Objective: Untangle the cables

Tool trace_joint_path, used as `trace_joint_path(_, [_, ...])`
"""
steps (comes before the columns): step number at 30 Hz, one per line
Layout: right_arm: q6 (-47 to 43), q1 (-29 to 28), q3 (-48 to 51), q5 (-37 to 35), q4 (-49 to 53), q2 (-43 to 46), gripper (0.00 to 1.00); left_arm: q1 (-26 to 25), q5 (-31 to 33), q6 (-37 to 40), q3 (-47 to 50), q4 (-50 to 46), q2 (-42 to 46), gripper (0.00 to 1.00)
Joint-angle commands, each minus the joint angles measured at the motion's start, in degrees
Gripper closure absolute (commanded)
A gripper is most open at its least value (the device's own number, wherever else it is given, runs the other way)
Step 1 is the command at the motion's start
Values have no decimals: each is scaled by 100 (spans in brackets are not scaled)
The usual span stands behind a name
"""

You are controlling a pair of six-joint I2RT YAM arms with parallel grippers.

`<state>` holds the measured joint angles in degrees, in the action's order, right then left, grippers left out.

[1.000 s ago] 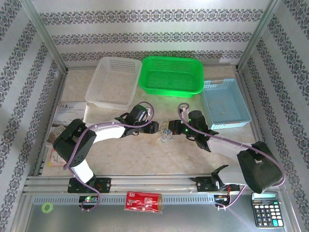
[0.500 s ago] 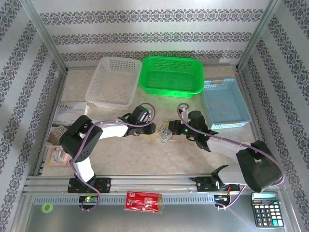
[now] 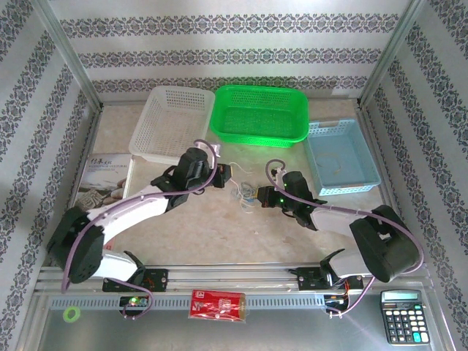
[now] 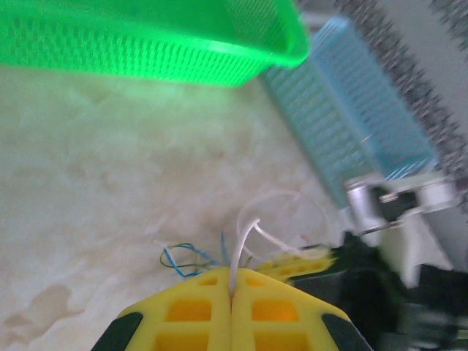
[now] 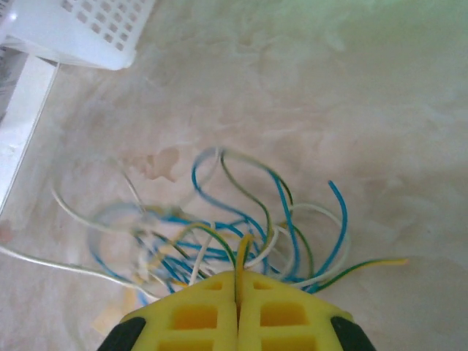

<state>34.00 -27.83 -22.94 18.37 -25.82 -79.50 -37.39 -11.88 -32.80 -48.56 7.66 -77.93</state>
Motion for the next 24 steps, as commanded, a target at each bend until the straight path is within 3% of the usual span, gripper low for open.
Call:
trace_joint_path(1, [123, 33, 89, -172, -211, -206, 100, 22, 78, -133, 368, 622, 214, 100])
trace_joint_path(5, [167, 24, 50, -89, -232, -245, 98, 27, -6, -183, 562, 866, 322, 100])
trace_joint_path(9, [193, 23, -95, -13, 91, 53, 66, 21, -45, -243, 691, 967, 329, 100])
trace_joint_path(11, [147, 41, -176, -36, 379, 321, 58, 21, -5, -252, 757, 999, 331, 100])
trace_joint_path(17, [58, 146, -291, -193, 1045, 1104, 50, 21, 25, -245, 805, 1053, 280, 100])
trace_joint_path(20, [-45, 162, -214, -113, 1062, 1404, 40, 28, 28, -257, 814, 1100, 254, 100])
trace_joint_path(24, [-137, 164, -105, 126, 948, 1683, 39, 25, 4, -256, 809, 1106, 252, 100])
